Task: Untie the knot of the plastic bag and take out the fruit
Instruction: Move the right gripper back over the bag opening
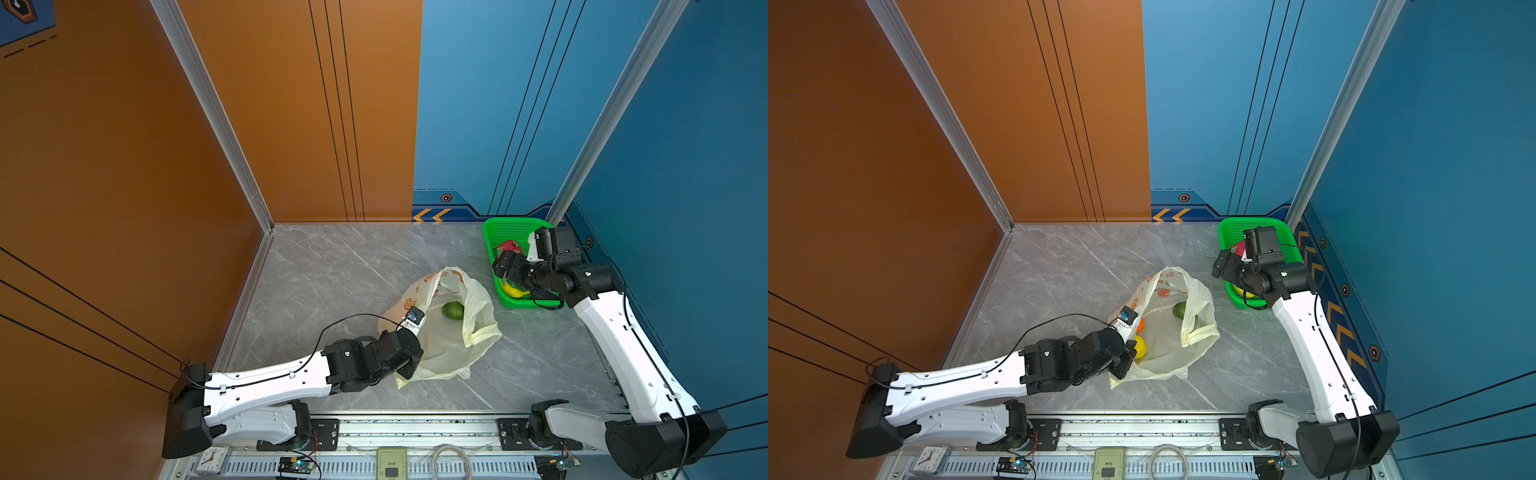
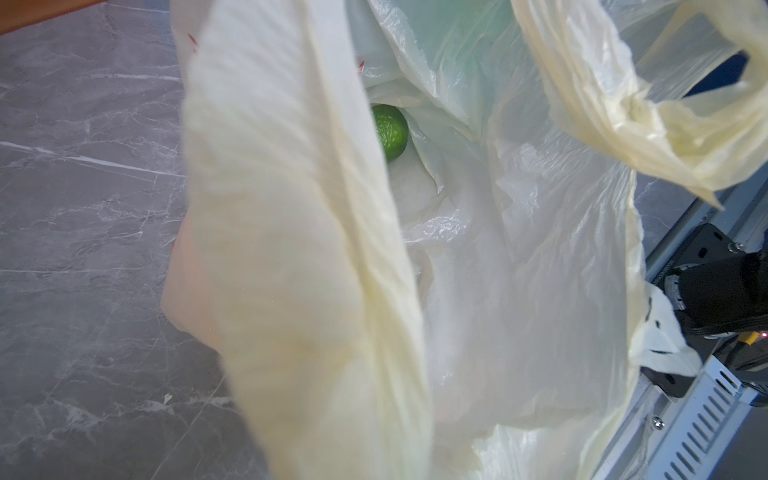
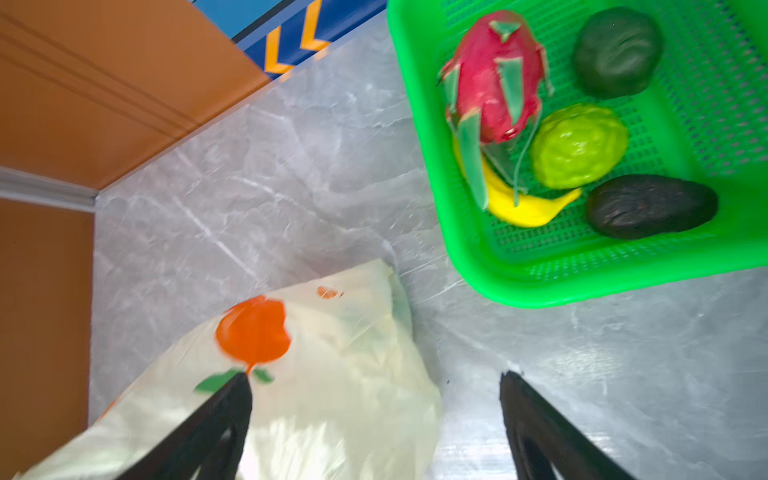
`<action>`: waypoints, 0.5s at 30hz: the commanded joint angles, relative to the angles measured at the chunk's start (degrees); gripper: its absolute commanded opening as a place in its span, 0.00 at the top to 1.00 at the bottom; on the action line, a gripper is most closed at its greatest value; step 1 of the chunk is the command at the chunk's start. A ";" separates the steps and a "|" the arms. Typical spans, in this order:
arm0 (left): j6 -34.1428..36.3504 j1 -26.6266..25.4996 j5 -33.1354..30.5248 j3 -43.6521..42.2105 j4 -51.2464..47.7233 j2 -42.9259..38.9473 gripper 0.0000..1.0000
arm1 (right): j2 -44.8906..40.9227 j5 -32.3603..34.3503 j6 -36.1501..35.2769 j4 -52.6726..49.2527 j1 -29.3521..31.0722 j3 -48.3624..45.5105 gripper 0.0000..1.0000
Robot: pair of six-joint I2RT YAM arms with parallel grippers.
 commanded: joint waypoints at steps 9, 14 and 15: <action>2.24 -0.22 0.01 3.47 0.06 0.55 1.00 | -2.90 9.07 18.84 -3.49 28.75 3.12 0.09; 2.02 -0.28 -0.30 3.26 0.06 -0.04 1.00 | -1.39 11.03 23.12 -1.54 35.38 0.56 0.09; 2.00 -0.17 -0.51 3.25 0.06 -0.14 1.00 | -1.27 11.60 24.16 -1.33 36.40 -0.50 0.09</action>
